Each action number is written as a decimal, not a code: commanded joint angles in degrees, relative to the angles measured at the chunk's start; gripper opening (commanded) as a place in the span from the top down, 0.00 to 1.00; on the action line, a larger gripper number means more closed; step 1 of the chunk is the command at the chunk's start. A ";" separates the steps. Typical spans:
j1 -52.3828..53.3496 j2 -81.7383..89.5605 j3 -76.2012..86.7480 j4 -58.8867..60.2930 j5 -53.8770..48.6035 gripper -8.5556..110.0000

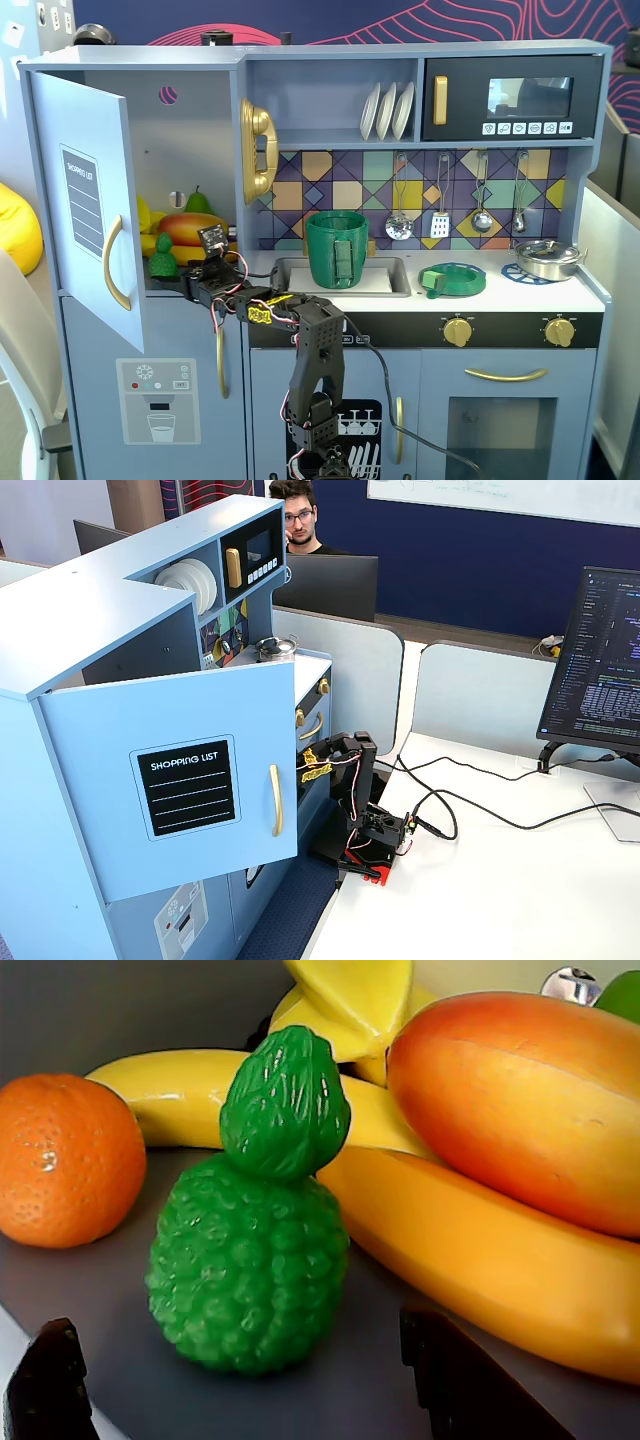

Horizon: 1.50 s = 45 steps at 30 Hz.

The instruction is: Pick up the green pineapple from the left cabinet and place it in the green recipient

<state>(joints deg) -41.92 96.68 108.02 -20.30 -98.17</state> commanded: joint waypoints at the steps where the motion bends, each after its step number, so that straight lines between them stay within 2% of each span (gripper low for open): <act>1: -0.79 -1.14 -6.77 -2.20 -0.44 0.64; 25: -1.67 -13.18 -19.95 -0.79 -1.23 0.65; 30: -2.11 -13.62 -20.21 1.49 -2.90 0.72; 33: -2.46 -13.10 -20.39 5.89 -5.01 0.91; 39: -2.11 -9.23 -20.74 7.21 -5.36 0.93; 45: -1.85 6.77 -12.30 12.39 -10.99 0.93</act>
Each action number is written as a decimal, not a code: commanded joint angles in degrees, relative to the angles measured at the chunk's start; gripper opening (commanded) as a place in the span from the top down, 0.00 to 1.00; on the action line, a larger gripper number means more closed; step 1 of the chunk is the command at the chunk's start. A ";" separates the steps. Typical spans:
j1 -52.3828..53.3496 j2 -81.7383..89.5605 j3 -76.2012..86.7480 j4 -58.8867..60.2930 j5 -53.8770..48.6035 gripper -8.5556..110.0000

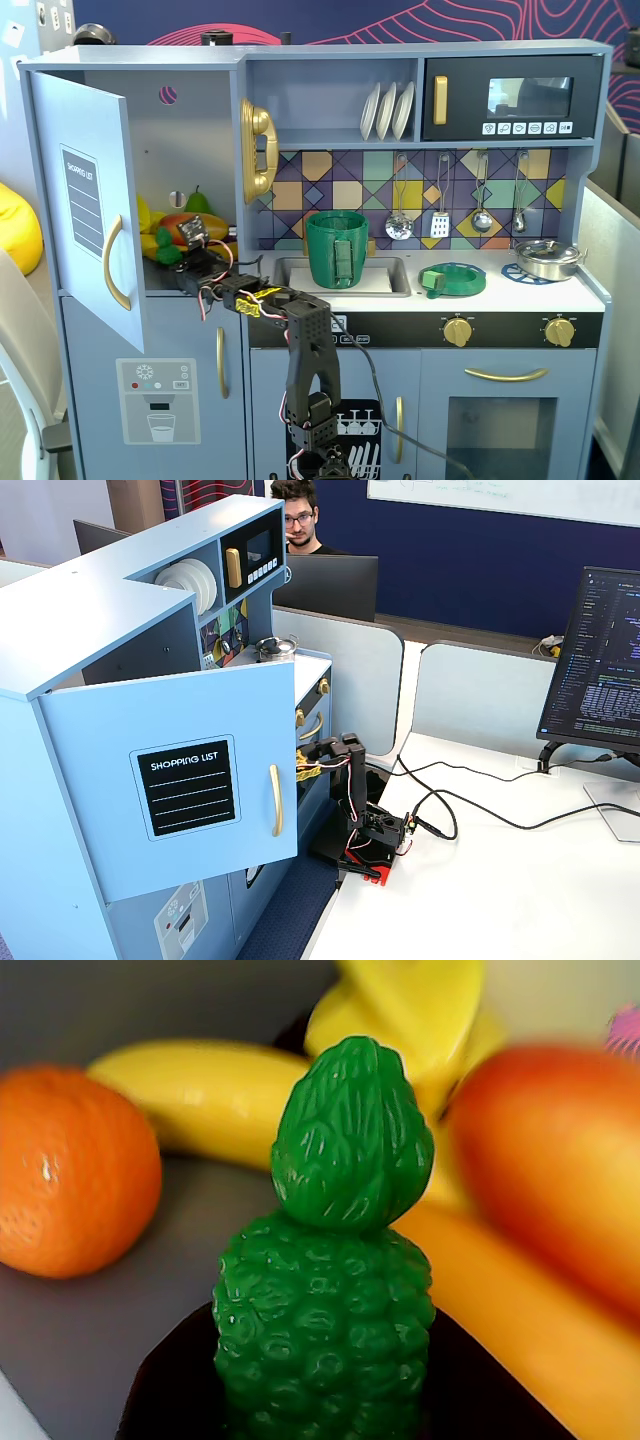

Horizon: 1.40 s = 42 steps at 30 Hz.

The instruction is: Pick up the green pineapple from the left cabinet and place it in the green recipient

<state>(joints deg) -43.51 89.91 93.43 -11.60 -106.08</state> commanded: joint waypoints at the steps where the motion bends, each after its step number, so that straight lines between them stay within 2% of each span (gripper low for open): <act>1: -0.35 17.58 4.48 6.06 -5.19 0.93; 6: -2.72 35.24 16.52 10.81 -14.85 0.93; 10: -3.87 47.90 22.15 15.12 -17.84 0.93; 14: -3.69 60.03 26.63 20.65 -18.19 0.93; 22: 6.42 72.42 29.71 24.96 -16.00 0.93; 31: 30.15 64.42 20.39 29.71 -1.49 0.93; 37: 41.22 50.36 11.87 28.13 5.89 0.93; 42: 45.97 37.71 1.85 25.40 9.40 0.93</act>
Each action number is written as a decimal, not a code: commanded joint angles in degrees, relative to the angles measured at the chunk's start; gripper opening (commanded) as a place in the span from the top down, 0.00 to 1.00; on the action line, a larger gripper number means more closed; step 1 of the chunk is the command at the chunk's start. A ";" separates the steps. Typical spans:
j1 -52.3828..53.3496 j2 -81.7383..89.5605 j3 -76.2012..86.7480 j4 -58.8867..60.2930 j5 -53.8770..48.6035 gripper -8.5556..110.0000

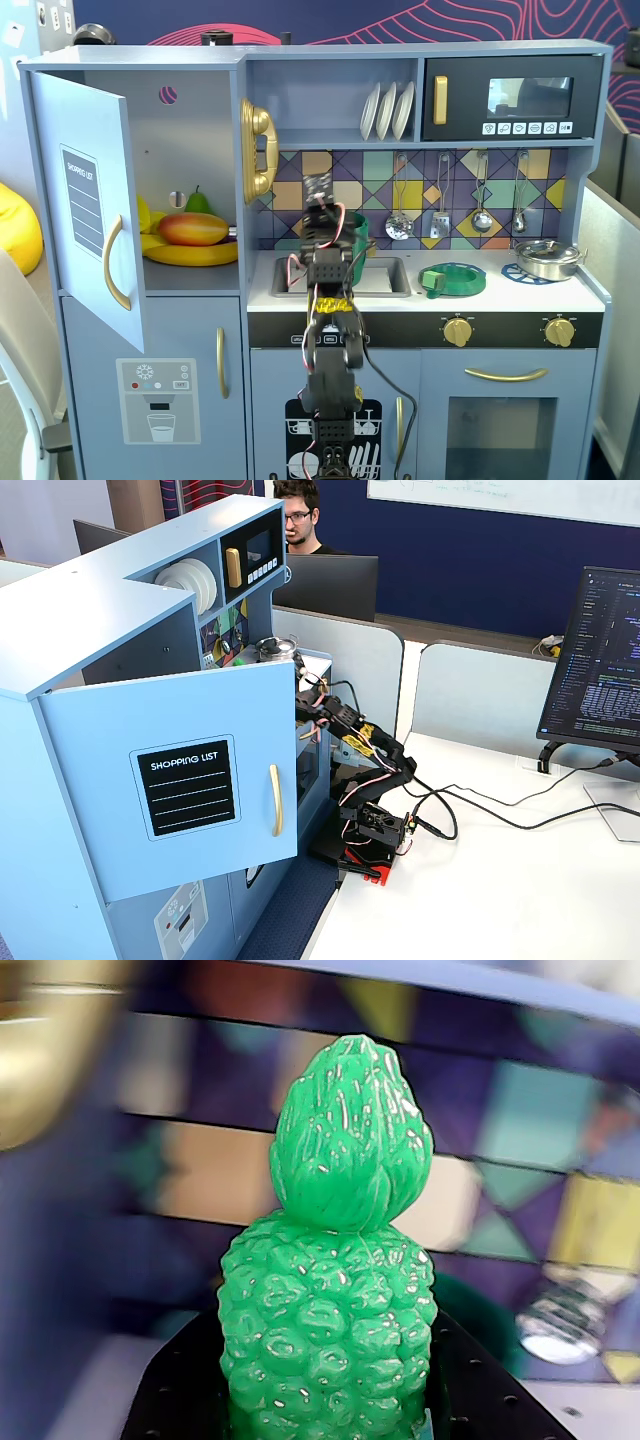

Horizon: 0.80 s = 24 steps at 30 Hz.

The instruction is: Pick up the green pineapple from the left cabinet and place it in the green recipient

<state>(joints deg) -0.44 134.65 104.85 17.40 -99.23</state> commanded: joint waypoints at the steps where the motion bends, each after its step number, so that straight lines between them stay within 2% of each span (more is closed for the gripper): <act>1: 2.90 -9.05 -10.90 -4.39 2.81 0.93; 8: 0.62 -19.78 -14.41 -9.84 3.52 0.93; 21: 0.00 -30.67 -22.68 -10.55 5.62 0.93; 24: -0.26 -30.50 -22.59 -10.99 6.59 0.81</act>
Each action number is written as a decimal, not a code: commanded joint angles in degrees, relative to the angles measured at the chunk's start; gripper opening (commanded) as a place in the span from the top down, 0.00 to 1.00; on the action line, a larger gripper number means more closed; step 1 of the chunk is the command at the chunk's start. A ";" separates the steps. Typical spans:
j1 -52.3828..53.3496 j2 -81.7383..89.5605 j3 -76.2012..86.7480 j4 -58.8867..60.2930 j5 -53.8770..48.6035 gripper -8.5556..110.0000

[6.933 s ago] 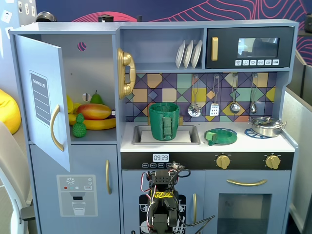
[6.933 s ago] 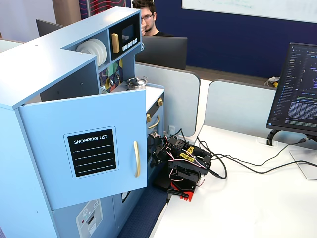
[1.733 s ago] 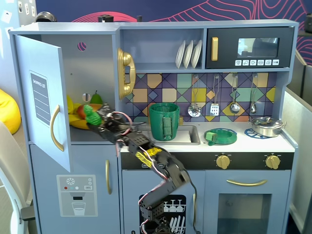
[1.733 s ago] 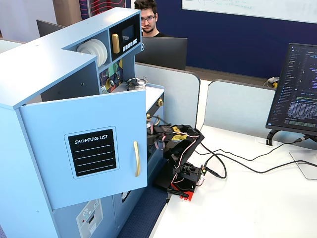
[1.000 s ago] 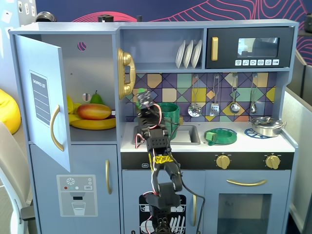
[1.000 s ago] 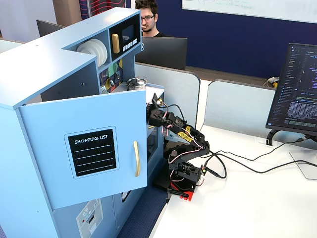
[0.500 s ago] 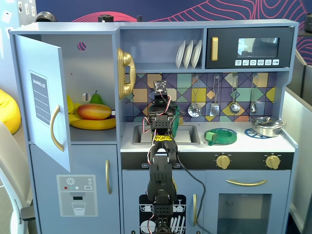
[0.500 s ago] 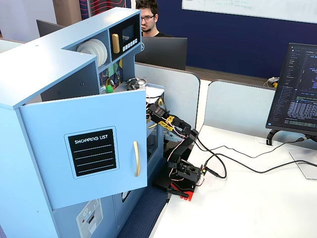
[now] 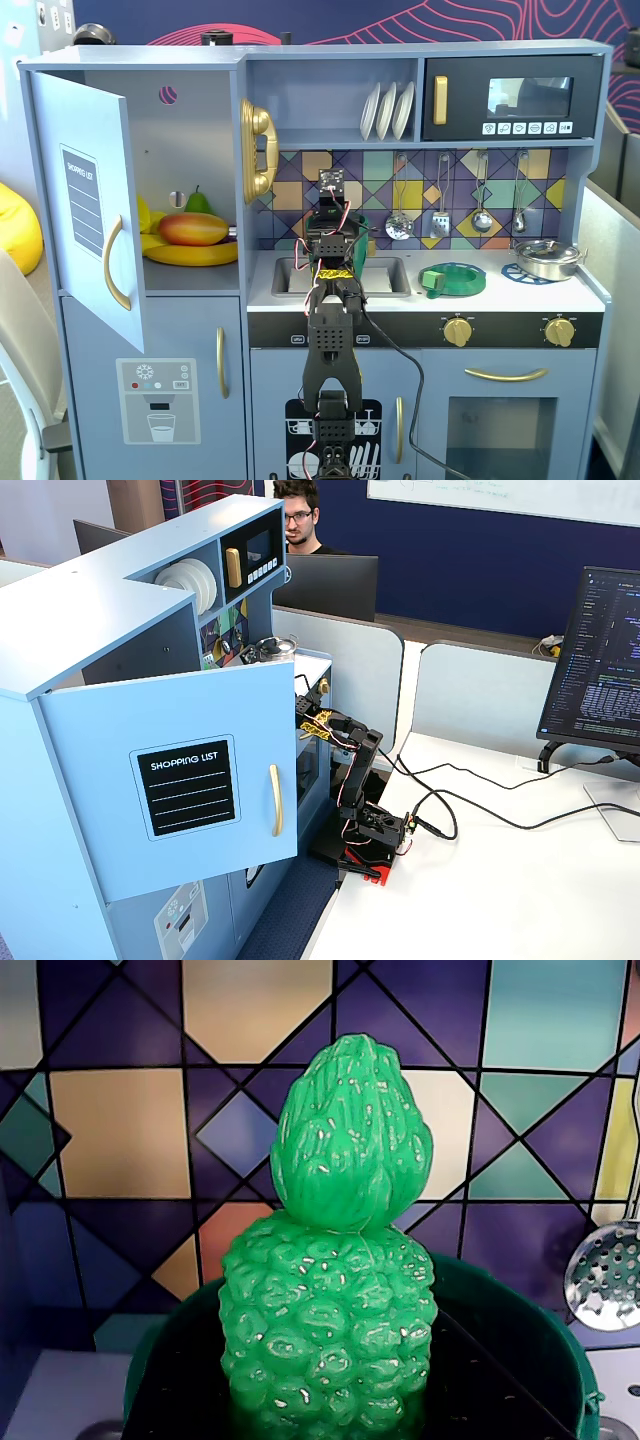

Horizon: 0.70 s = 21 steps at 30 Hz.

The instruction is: Pick up the green pineapple from the left cabinet and place it in the green recipient

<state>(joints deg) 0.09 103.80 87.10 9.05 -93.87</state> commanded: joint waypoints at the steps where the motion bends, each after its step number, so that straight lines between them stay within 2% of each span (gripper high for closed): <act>1: -0.79 0.44 -4.83 -2.46 1.58 0.78; 6: -0.97 0.97 -4.66 -2.55 3.43 0.71; 14: -1.23 3.43 -2.90 -1.76 2.81 0.70; 18: -1.14 13.45 3.25 -0.97 2.72 0.71; 21: 0.00 24.17 9.32 4.57 2.64 0.72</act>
<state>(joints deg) -0.35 114.43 92.99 9.84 -91.32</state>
